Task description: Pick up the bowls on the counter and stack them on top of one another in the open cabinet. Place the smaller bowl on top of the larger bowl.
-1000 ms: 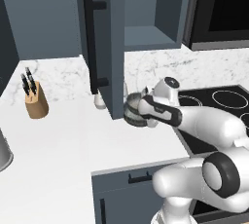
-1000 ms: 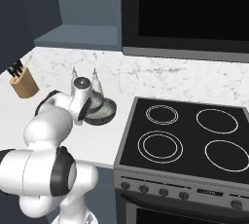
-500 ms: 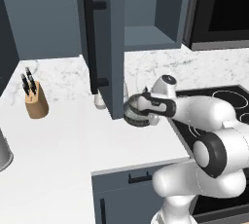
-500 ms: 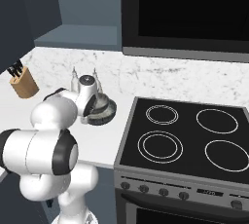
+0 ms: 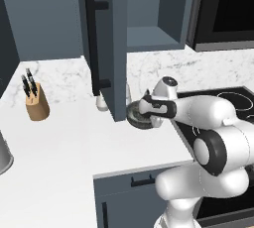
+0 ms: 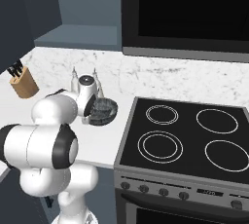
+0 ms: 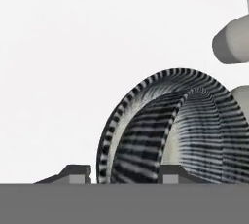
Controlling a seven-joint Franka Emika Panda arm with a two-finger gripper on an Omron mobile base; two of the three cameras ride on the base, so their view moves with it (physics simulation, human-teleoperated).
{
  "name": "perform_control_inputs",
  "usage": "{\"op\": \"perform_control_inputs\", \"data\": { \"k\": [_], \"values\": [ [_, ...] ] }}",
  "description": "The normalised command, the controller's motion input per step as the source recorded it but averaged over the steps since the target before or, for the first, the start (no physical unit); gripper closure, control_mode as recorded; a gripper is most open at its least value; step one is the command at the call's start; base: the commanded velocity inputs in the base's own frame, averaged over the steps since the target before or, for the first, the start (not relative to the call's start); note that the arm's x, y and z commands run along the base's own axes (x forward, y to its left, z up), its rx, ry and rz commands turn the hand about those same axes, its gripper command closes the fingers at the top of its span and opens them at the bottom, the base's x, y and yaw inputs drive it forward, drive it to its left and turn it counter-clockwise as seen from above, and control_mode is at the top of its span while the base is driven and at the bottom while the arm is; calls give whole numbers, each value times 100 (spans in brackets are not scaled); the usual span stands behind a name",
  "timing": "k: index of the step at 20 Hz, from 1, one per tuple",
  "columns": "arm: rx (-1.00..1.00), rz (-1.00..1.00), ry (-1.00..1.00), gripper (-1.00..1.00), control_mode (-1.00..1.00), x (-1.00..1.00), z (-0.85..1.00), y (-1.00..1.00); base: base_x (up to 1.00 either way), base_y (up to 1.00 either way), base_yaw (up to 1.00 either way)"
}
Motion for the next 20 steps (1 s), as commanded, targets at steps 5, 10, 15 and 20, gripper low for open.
{"op": "perform_control_inputs", "data": {
  "k": [5,10,15,20],
  "values": [
    [0,4,-7,-100,-100,-27,49,0,0,0,0],
    [0,13,11,-100,-100,-44,-39,0,0,0,0],
    [-4,1,0,-100,-100,40,-31,0,0,0,0],
    [-1,0,-17,-100,-100,14,9,-10,0,0,0]
  ]
}}
